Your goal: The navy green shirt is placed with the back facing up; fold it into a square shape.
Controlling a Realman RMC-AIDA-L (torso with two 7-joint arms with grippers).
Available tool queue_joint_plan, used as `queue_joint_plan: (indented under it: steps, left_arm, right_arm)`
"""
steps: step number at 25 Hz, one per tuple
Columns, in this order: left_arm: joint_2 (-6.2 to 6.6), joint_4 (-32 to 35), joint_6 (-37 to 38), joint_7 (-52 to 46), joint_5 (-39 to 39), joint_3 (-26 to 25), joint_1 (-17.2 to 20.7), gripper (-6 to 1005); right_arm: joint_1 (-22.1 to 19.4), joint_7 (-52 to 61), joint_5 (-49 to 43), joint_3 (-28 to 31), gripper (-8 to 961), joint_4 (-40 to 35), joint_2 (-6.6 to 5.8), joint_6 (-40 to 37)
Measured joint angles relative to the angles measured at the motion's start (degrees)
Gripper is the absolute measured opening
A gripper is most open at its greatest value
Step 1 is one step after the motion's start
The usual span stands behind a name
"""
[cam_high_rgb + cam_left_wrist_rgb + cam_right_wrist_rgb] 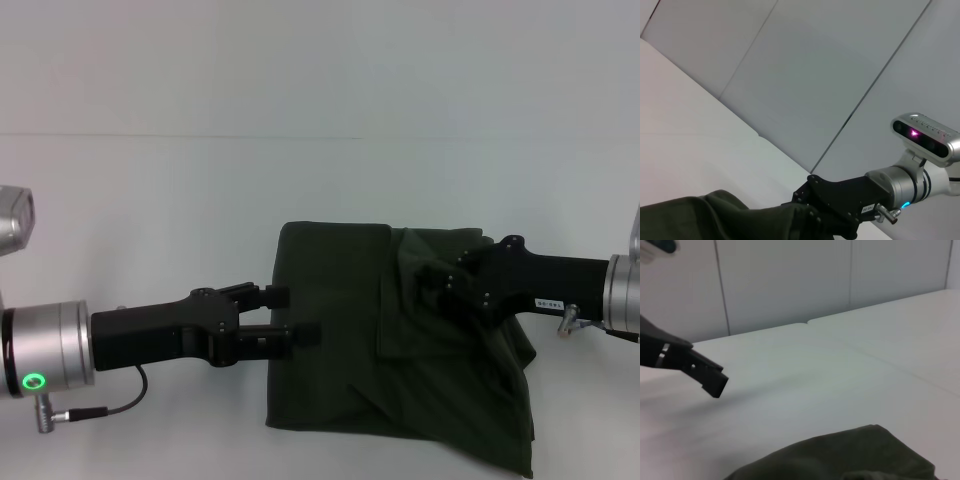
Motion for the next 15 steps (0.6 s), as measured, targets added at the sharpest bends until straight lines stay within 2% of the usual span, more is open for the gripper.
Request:
queue_joint_plan:
  steps: [5,10,15]
  left_arm:
    - [0.0,-0.1,-0.31,0.07,-0.05,-0.01,-0.14,963]
    - [0.0,-0.89,-0.74,0.12,-0.05,0.01,-0.31,963]
    - [0.0,-1.61,-1.06,1.43,0.04,0.21,-0.31,964]
  right_arm:
    - [-0.25,2.24,0.46,0.18,66,-0.03,-0.09,0.55]
    - [-0.88,6.62,2.0,0.81,53,0.4,-0.18,3.3]
    - [-3.16,7.85,8.31,0.83,53,2.1,-0.25,5.81]
